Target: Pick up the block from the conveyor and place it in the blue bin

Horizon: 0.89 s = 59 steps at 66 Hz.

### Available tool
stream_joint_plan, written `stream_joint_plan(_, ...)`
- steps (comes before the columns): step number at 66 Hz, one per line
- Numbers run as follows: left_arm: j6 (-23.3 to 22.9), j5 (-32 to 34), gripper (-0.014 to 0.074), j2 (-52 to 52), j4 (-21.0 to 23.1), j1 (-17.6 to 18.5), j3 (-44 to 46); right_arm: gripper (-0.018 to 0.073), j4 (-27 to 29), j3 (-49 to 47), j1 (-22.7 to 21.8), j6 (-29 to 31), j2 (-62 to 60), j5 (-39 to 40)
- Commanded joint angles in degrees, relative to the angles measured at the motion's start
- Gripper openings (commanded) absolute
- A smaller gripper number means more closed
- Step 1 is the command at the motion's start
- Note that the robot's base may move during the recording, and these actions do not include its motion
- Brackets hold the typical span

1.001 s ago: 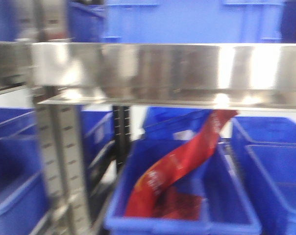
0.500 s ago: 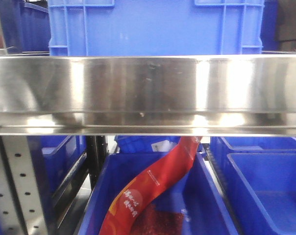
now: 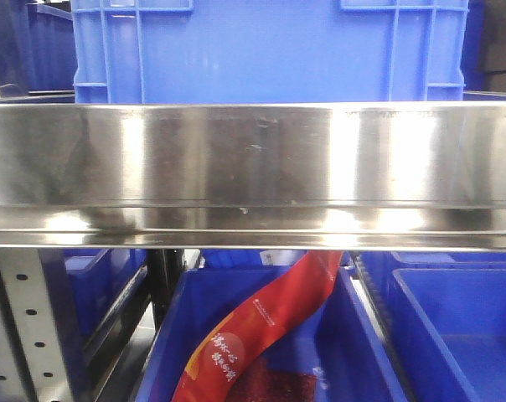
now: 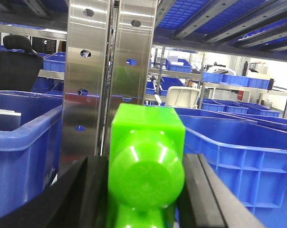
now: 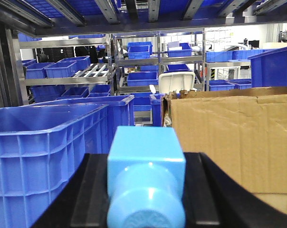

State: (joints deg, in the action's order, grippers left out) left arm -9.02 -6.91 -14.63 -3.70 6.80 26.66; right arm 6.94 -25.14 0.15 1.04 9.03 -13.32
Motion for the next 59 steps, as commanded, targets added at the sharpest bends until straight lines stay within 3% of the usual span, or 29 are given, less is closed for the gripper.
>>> stream_joint_plan(1,0.05,1.42,-0.0111,0.12,-0.19,0.31,-0.03,-0.0162,-0.20,-0.14,-0.01,0.26,-0.21,1.35)
stream_joint_plan(27,0.05,3.51,-0.0111,0.12,-0.64,0.31,-0.03,-0.0162,-2.96,-0.14,-0.01,0.26,-0.15,3.01)
stream_joint_plan(36,-0.06,5.14,-0.0111,-0.16,4.69,0.31,0.93,-0.0162,-2.57,-0.47,-0.01,0.26,-0.01,7.23)
stream_joint_plan(48,0.06,-0.59,-0.0111,-8.26,0.36,0.31,10.18,-0.0162,-2.57,-7.95,-0.01,0.26,6.04,2.36)
stream_joint_plan(59,0.06,-10.67,-0.0111,-22.81,0.25,0.31,24.40,-0.0162,-2.57,-19.55,-0.01,0.26,18.96,-7.33)
